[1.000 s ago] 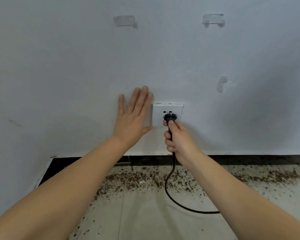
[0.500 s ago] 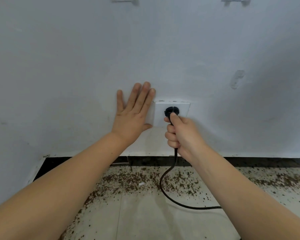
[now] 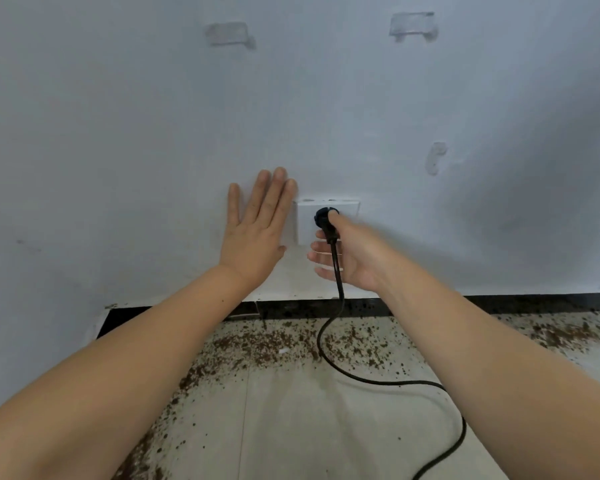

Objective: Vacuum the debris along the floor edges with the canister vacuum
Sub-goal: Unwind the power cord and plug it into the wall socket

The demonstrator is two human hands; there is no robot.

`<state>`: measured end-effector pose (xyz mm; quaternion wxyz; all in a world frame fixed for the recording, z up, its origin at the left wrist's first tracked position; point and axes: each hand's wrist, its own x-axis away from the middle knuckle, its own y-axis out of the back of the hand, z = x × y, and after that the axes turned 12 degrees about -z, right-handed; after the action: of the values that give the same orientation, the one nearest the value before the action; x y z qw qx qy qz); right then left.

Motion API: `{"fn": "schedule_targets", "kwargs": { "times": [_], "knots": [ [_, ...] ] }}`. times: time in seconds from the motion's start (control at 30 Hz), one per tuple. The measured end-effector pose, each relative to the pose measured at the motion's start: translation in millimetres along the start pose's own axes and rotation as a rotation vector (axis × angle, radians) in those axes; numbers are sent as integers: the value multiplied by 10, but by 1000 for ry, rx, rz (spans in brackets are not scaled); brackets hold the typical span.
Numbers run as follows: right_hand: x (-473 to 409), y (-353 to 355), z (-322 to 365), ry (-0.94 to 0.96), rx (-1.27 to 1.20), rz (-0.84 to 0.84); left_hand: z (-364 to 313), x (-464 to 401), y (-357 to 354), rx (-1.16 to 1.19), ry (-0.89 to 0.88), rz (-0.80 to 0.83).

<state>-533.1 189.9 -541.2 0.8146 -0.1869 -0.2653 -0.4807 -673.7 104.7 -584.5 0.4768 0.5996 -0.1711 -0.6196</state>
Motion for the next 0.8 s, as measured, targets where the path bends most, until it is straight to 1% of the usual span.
{"fn": "schedule_targets", "kwargs": {
  "times": [0.07, 0.13, 0.2, 0.23, 0.3, 0.37, 0.43, 0.47, 0.53, 0.63, 0.73, 0.8],
  "knots": [
    [112, 136, 33, -30, 137, -88, 10, 19, 232, 4, -13, 105],
    [304, 336, 105, -81, 222, -175, 5, 12, 527, 22, -8, 227],
    [592, 559, 234, -154, 229, -231, -27, -28, 887, 91, 59, 350],
    [747, 665, 308, -178, 224, -251, -56, -60, 1070, 126, 77, 379],
    [1089, 863, 496, -217, 211, -292, -140, -183, 1456, 167, 26, 451],
    [1485, 1037, 715, -178, 322, -279, -257, -383, 1853, 261, -10, 566],
    [1904, 1178, 970, -124, 400, -306, -410, -703, 2319, 402, 21, 642],
    [2128, 1230, 1094, -90, 417, -349, -497, -875, 2560, 469, 47, 656],
    [2628, 1364, 1331, 47, 568, -401, -707, -1216, 3068, 574, 82, 645],
    [3305, 1593, 1611, 215, 691, -539, -1010, -1620, 3785, 661, 12, 586],
    [3879, 1862, 1879, 264, 849, -638, -1230, -1876, 4351, 704, -71, 559],
    [4223, 2019, 2013, 270, 934, -672, -1338, -1975, 4635, 719, -107, 564]
  ]
}}
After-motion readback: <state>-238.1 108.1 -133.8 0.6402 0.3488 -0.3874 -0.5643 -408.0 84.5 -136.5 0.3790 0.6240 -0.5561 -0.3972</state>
